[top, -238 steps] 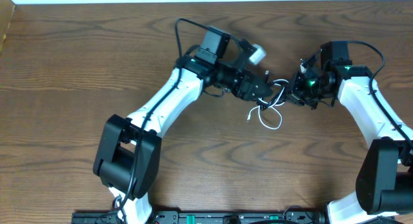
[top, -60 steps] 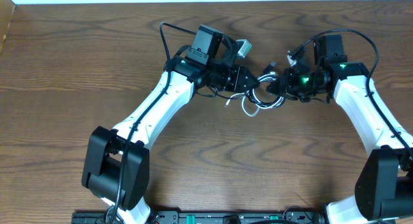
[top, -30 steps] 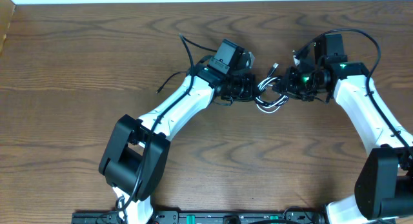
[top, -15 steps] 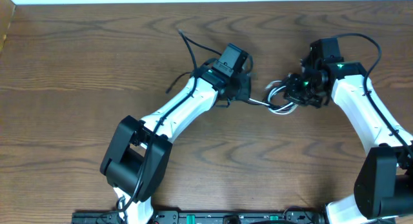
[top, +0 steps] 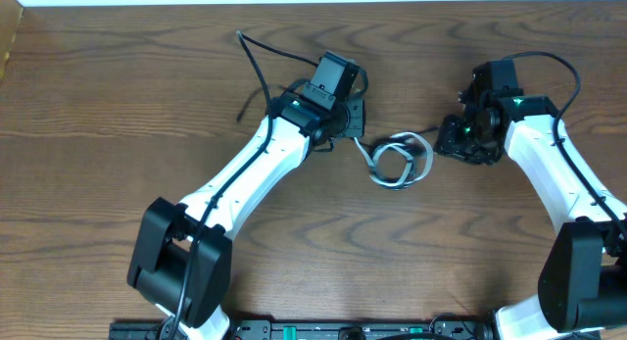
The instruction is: Untangle cables
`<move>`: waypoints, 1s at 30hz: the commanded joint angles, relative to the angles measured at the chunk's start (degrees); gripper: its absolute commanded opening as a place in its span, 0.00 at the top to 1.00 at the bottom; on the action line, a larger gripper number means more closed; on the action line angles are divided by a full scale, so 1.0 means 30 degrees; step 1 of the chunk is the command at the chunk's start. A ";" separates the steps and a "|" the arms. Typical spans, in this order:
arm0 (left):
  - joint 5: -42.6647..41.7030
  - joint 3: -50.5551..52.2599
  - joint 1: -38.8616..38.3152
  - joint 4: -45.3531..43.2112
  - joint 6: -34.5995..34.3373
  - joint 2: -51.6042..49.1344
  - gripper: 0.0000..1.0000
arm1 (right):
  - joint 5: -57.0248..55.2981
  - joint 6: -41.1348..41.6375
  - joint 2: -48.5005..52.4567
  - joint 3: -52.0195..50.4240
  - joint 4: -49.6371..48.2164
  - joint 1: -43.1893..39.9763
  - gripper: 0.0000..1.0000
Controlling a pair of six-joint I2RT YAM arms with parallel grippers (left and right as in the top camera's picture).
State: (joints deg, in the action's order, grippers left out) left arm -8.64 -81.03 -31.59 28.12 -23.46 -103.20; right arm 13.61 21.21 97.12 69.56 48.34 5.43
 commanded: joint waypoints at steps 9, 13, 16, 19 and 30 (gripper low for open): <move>-0.2339 0.0051 0.0073 0.1719 0.1858 0.0321 0.64 | 0.1566 0.0095 -0.0124 -0.0117 -0.0146 -0.0306 0.59; -0.2331 0.0066 -0.0087 0.2229 0.2106 0.0102 0.63 | 0.1596 0.0838 -0.0124 -0.0117 -0.0393 -0.0976 0.57; -0.2331 0.0066 -0.0306 0.2193 0.2113 -0.0525 0.62 | 0.1668 0.0838 -0.0124 -0.0117 -0.0452 -0.1341 0.55; -0.2331 0.0066 -0.0459 0.2033 0.2106 -0.1282 0.61 | 0.1661 0.0765 -0.0124 -0.0117 -0.0408 -0.1355 0.55; -0.2302 0.0066 -0.0459 -0.0430 0.2106 -0.4022 0.61 | 0.1632 0.0627 -0.0124 -0.0117 -0.0408 -0.1297 0.51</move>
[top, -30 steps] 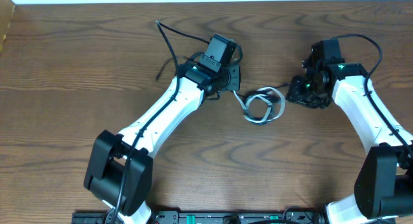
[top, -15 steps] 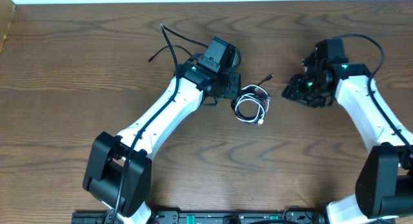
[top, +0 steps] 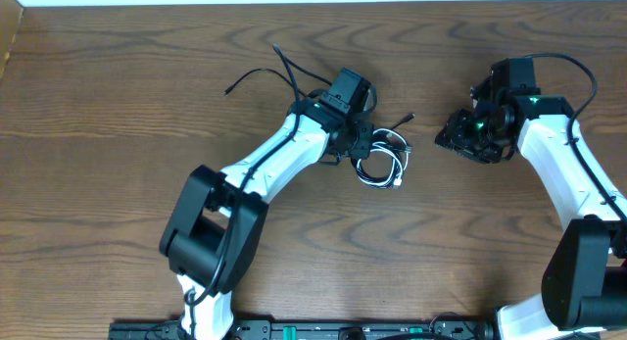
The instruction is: Untangle cables
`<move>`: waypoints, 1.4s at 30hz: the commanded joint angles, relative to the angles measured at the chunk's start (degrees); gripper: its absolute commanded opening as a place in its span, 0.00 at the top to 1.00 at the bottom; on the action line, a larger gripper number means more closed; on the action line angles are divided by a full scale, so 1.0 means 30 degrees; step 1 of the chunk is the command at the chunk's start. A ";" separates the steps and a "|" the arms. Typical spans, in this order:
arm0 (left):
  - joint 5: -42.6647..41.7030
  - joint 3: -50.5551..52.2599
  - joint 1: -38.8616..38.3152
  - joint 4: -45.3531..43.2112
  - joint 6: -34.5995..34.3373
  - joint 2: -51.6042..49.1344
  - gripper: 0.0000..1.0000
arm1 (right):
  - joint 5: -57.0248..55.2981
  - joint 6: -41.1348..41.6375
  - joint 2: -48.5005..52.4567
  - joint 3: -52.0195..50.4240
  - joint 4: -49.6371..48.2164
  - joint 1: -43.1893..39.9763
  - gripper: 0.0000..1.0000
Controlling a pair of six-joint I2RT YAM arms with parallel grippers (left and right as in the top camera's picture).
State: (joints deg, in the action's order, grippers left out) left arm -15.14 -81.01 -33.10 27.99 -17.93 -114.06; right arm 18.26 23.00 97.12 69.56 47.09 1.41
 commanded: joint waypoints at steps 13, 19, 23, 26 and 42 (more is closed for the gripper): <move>-0.0087 0.0058 -0.0160 -0.1960 0.1858 -0.2193 0.62 | -0.0051 0.0029 -0.0124 -0.0117 0.0015 0.0044 0.48; 0.1902 0.0058 -0.0211 -0.1967 0.2040 -0.2492 0.79 | -0.0044 -0.0007 -0.0124 -0.0117 0.0036 0.0066 0.47; 0.2280 0.0058 -0.0255 -0.2033 0.2040 -0.3104 0.79 | 0.0036 -0.0401 -0.0124 -0.0117 0.0066 0.0182 0.46; 0.2259 0.0058 -0.0488 -0.2004 0.2033 -0.3767 0.76 | 0.0029 -0.0488 -0.0124 -0.0117 0.0066 0.0211 0.46; 0.2200 0.0036 -0.1756 -0.2288 0.2040 -0.4051 0.92 | 0.0117 -0.0772 -0.0124 -0.0117 0.0146 0.0226 0.37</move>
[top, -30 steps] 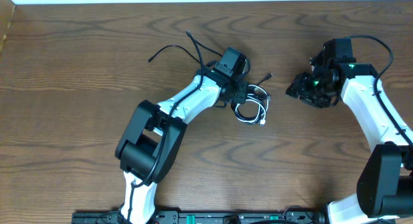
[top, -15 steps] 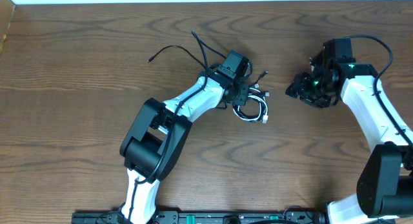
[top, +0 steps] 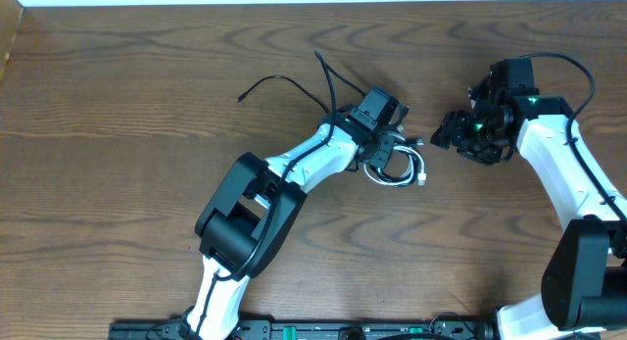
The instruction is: Untangle cables
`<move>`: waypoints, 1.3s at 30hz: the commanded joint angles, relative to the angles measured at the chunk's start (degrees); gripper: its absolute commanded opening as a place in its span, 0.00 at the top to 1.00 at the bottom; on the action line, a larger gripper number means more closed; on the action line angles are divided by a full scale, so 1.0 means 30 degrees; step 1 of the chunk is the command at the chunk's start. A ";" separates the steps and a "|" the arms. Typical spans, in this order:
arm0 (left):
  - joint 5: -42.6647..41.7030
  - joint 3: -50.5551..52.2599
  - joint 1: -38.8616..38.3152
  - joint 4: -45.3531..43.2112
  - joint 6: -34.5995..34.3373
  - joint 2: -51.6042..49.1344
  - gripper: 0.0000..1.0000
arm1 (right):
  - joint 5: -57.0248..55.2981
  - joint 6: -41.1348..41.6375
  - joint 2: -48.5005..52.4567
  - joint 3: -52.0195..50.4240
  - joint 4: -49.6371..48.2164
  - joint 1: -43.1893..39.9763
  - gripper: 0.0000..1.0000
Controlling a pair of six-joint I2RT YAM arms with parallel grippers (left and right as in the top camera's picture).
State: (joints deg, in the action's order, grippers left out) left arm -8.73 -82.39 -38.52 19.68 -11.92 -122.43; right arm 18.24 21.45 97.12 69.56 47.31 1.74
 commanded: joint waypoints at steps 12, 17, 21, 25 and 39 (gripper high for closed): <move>-0.7963 -0.0444 0.2849 0.3432 0.0022 0.5617 0.93 | 0.6543 -0.3832 -0.1406 -0.0080 -0.1239 0.0495 0.32; -0.8459 -0.0444 0.3745 0.3585 -0.0248 0.7286 0.92 | 0.7133 -0.4065 -0.2849 -0.0080 -0.1938 0.1348 0.31; -0.8429 -0.0437 0.4087 0.3723 -0.1020 0.7380 0.93 | 0.7227 -0.3847 -0.3803 -0.0080 -0.2069 0.1756 0.31; -0.7635 -0.0430 0.4612 0.3708 -0.3308 0.7308 0.92 | 0.7191 -0.2426 -0.4459 -0.0080 -0.1989 0.1851 0.36; -0.7198 -0.0423 0.5049 0.3614 -0.9632 0.7308 0.93 | 0.3395 0.4058 -0.4408 -0.0102 -0.2382 0.3512 0.47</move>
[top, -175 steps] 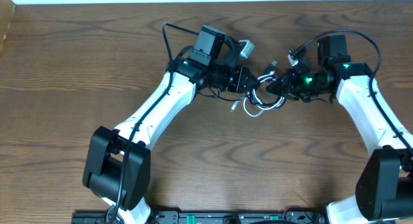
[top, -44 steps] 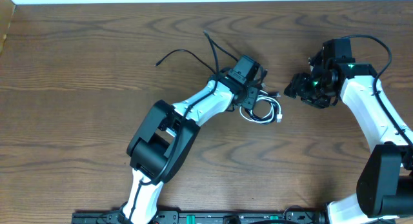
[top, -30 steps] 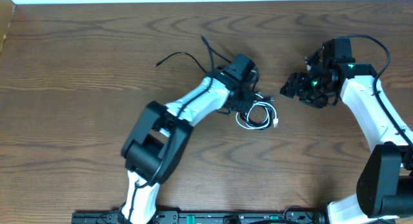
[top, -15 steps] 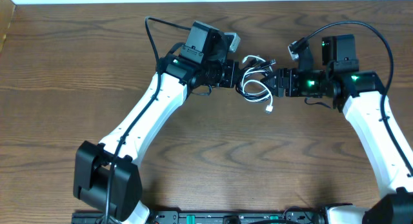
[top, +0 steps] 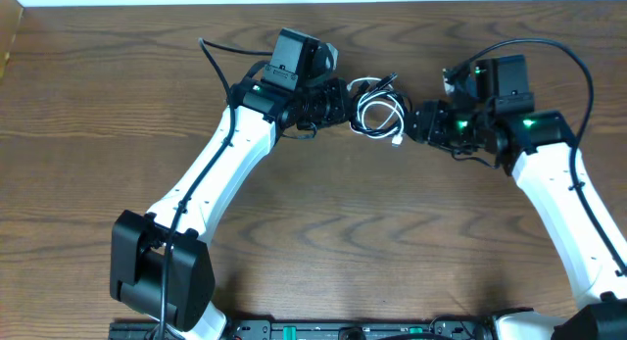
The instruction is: Untangle cables
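Note:
A small tangle of white and black cables (top: 377, 110) lies on the wooden table (top: 118, 134) at the back middle. A black plug end (top: 389, 81) sticks up from its top, and a white connector (top: 397, 140) hangs at its lower right. My left gripper (top: 345, 107) comes in from the left and is shut on the tangle's left side. My right gripper (top: 411, 121) comes in from the right, its tips right at the tangle's right edge. The overhead view does not show how its jaws stand.
The table's back edge meets a white wall strip just behind the tangle. A light brown box corner (top: 8, 36) shows at the far left. Both arm bases stand at the front edge.
My left gripper has moved up and to the left with the tangle, its arm now stretched out. The right gripper has moved left and now reaches the tangle's right edge.
The tangle first lay mid-table between both grippers, the left one at its left end. The left gripper then held it slightly lower, then further right, while the right gripper stayed apart. Now the tangle sits near the back edge with both grippers at it.

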`<move>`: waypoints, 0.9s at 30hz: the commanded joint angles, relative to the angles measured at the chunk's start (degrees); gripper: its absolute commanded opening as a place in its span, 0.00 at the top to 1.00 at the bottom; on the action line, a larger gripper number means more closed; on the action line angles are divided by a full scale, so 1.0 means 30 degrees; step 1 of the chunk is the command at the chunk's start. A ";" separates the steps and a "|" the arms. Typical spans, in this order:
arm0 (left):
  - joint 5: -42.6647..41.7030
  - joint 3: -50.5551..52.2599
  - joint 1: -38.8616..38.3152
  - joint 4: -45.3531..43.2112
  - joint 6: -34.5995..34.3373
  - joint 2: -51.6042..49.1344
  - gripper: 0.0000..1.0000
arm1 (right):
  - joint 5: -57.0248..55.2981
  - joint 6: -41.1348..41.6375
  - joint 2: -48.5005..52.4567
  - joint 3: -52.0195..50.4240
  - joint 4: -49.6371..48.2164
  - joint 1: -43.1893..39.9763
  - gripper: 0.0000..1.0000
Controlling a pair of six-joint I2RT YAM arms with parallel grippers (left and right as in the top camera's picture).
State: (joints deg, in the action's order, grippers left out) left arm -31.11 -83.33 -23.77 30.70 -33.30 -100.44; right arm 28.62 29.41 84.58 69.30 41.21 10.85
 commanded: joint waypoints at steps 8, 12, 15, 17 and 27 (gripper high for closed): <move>0.0750 -0.0109 0.0743 -0.0102 -0.9945 -0.0022 0.93 | 0.1501 0.1413 -0.0226 -0.0007 -0.1282 0.1209 0.44; 0.0656 -0.0109 0.0721 -0.0036 -1.4156 -0.0022 0.92 | -0.0066 0.3213 -0.0226 -0.0007 -0.1821 0.1428 0.43; 0.0102 -0.0109 0.0721 0.0073 -1.5795 -0.0022 0.92 | -0.0670 0.3330 -0.0226 -0.0015 -0.2419 0.1421 0.43; -0.0495 -0.0109 0.0721 0.0058 -1.6560 -0.0022 0.93 | -0.0743 0.3330 -0.0226 -0.0007 -0.2980 0.1443 0.43; -0.0816 -0.0109 0.0721 0.0219 -1.8323 -0.0022 0.92 | -0.6324 0.2739 -0.0306 -0.0007 -0.3359 0.1902 0.55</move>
State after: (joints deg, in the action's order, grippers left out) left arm -33.26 -83.33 -21.65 30.87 -86.06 -100.44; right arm 20.78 38.37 84.58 69.30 31.48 15.25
